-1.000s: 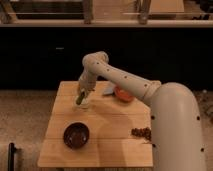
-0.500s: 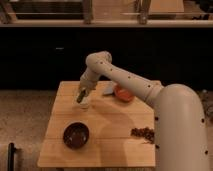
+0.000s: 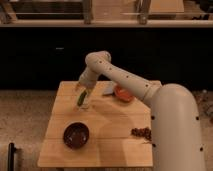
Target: Place pepper in paper cup
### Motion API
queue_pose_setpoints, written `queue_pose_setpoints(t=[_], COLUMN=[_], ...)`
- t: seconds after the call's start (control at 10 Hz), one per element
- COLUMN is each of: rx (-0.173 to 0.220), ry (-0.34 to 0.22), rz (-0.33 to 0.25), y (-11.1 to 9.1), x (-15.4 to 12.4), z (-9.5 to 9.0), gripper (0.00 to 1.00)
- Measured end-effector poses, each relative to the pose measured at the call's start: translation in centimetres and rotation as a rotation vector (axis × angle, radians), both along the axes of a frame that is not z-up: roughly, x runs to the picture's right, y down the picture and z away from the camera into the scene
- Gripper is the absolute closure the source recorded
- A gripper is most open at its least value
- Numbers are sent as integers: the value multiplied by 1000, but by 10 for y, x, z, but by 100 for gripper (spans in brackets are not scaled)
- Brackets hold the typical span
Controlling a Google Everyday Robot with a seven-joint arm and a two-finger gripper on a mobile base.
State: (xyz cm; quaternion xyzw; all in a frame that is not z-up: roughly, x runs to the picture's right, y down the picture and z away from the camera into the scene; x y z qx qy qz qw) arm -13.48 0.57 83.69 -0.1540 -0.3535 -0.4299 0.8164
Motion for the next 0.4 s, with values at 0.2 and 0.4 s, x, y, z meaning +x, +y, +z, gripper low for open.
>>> queue_pose_setpoints(t=[0.2, 0.4], rx=[-5, -5], ry=[-1, -2], rz=[-1, 5], y=[2, 3], x=[-1, 0], z=[1, 2], gripper=[20, 20])
